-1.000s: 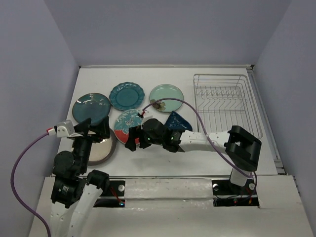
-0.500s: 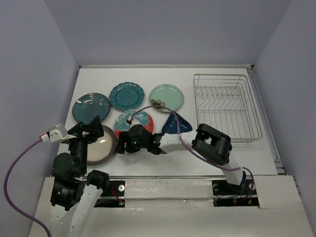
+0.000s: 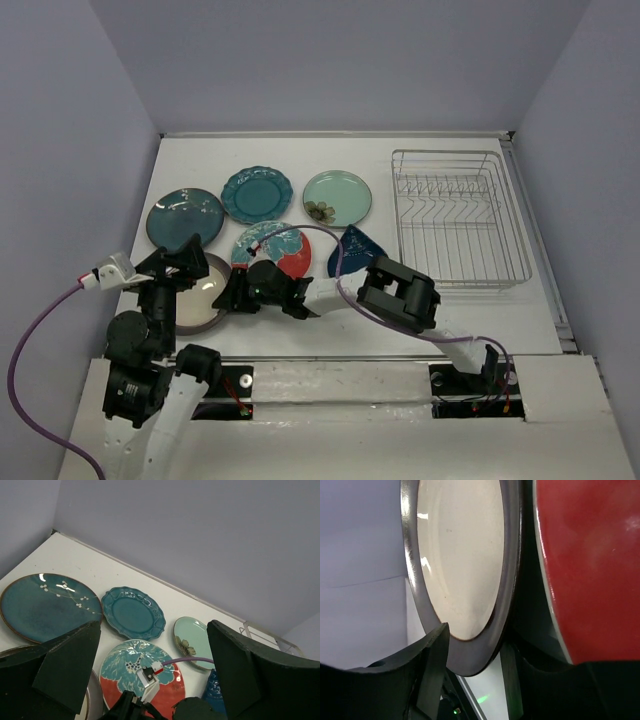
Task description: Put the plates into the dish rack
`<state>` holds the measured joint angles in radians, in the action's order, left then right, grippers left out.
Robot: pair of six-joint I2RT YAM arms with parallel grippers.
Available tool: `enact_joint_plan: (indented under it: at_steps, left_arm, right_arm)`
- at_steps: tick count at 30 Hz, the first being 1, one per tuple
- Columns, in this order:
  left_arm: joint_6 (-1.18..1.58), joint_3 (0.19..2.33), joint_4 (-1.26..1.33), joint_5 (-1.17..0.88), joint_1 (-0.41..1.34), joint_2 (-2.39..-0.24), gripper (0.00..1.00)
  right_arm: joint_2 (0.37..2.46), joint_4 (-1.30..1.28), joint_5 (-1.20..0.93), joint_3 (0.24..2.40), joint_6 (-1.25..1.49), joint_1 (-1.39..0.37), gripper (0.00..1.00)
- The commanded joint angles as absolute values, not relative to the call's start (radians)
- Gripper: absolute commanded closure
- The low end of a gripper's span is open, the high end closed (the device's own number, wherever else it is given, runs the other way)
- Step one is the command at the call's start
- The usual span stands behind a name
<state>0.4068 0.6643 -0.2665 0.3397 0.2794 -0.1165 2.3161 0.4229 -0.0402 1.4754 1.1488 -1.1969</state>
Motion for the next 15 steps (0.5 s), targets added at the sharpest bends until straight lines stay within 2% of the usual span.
enact_joint_plan:
  at_steps: [1,2,5,6,7,15]
  left_arm:
    - [0.416,0.701,-0.219,0.341,0.278,-0.101,0.01]
    - [0.416,0.701,-0.219,0.341,0.278,-0.101,0.01]
    - [0.414,0.701,-0.218,0.337,0.278,-0.101,0.01]
    - [0.414,0.701,-0.216,0.337,0.278,-0.101,0.01]
    - [0.414,0.701,-0.216,0.341,0.278,-0.103,0.01]
    - [0.41,0.701,-0.219,0.347,0.278,-0.109,0.01]
  right_arm:
    - [2.382,0.506,-0.022,1.508,1.265,-1.212,0.55]
    - [2.387,0.509,-0.025,1.509,1.278,-1.212,0.57]
    - [2.381,0.548,-0.028,1.502,1.275,-1.212,0.74]
    - [2.372,0.548,-0.006,1.496,1.25,-1.222,0.88]
    - [2.343,0.545,0.0,1.488,1.232,-1.223,0.92]
    - [2.147,0.546,0.1,1.387,1.059,-1.232,0.93]
